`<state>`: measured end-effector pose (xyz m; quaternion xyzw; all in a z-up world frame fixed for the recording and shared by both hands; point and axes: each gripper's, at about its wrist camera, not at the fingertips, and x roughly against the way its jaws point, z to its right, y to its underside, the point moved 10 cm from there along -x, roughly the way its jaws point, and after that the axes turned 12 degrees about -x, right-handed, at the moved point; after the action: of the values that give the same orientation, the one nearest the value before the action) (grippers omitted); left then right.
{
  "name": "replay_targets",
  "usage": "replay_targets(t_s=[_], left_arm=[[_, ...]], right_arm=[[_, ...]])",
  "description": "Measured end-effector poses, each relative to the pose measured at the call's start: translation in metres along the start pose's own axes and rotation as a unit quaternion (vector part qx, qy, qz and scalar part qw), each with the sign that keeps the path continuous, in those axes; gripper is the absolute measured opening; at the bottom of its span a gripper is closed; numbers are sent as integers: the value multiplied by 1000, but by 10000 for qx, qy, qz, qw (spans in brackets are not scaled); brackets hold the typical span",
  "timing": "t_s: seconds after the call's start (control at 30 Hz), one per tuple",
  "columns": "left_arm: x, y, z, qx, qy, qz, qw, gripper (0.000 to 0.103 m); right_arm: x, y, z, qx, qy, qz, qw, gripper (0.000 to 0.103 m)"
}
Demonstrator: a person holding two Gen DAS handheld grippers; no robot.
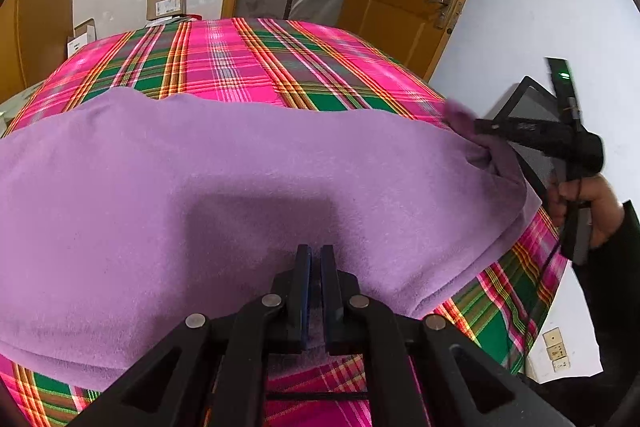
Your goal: Fold clothes
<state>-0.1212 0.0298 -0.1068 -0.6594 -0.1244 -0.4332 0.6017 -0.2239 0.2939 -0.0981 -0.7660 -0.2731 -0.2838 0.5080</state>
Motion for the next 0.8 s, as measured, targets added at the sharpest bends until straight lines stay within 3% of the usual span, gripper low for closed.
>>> replay_targets(t_s=[0.13, 0.23, 0.43, 0.5, 0.67, 0.8], left_arm=[[1, 0, -1, 37, 52, 35, 10000, 4], [0, 0, -2, 65, 75, 43, 9999, 4], [0, -1, 0, -32, -4, -41, 10000, 4], [2, -2, 2, -50, 23, -71, 10000, 4], [10, -8, 14, -127, 155, 18, 9998, 4], [11, -15, 26, -265, 248, 77, 9993, 4]], right_arm=[[44, -5, 49, -779, -133, 506, 9956, 5], [72, 11, 83, -1347, -154, 753, 9879, 5], [73, 51, 135, -2366, -367, 442, 9699, 9], [70, 56, 144, -2844, -799, 343, 9548, 9], [63, 53, 165, -3594, -1365, 341, 9225, 34], [49, 51, 182, -4094, -1644, 232, 8971, 35]])
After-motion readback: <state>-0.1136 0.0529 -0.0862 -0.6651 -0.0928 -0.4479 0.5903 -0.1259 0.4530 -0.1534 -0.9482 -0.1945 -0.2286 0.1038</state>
